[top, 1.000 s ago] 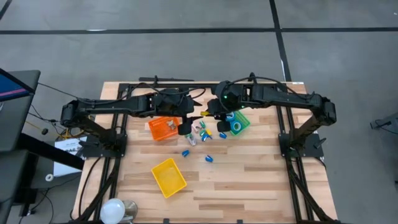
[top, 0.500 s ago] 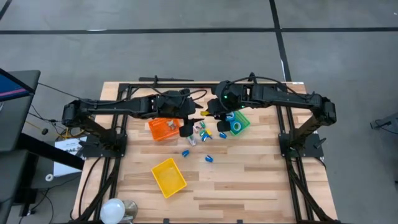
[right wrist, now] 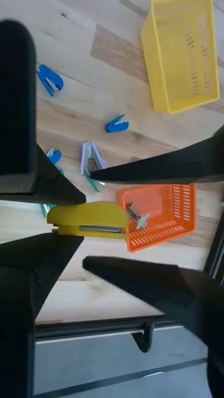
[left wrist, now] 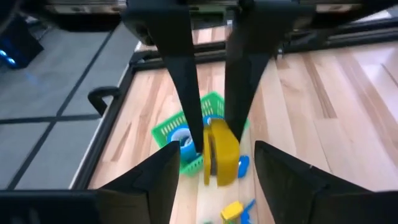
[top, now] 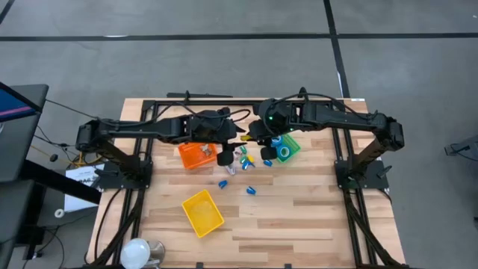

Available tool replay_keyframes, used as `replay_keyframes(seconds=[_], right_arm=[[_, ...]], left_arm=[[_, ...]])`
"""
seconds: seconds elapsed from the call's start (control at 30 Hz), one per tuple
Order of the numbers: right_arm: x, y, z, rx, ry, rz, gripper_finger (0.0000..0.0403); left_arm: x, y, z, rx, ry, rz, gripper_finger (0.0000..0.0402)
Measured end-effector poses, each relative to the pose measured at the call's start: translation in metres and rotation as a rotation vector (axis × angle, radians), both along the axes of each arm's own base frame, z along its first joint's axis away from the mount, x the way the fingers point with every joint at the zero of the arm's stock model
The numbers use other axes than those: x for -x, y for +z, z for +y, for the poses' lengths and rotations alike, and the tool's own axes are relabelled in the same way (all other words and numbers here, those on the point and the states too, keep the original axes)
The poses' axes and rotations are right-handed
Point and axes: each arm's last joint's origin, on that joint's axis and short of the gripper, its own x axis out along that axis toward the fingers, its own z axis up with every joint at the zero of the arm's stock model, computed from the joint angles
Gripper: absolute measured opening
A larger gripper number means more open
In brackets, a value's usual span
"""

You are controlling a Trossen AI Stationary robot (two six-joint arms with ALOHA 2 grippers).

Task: Pick and place Stapler, Stapler remover, tape
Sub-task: Put the yellow stapler into the yellow basket

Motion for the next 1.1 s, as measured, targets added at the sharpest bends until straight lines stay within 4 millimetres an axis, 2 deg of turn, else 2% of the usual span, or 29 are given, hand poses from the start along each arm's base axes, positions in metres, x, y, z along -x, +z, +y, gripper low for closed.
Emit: replay_keyframes(seconds=[0.2,0.57,1.1], right_arm=[[-0.0001,0.0,0.0005,0.0,0.001,0.0,0.0062],[0.0001,-0.0001,0.0005,0.0,0.001,0.002,0.0062],[0.0,0.0,0.0003,0.002,0.002,0.001,0.0062]], left_arm=[[-0.0024,0.0001,-0.0015,-0.002,-0.005,-0.016,0.018],[-0.0024,0.0001,-0.0019,-0.002,-0.006,-0.015,0.0119],[-0.0021,0.0004,-0.0021,-0.001,-0.008,-0.015,0.0073]])
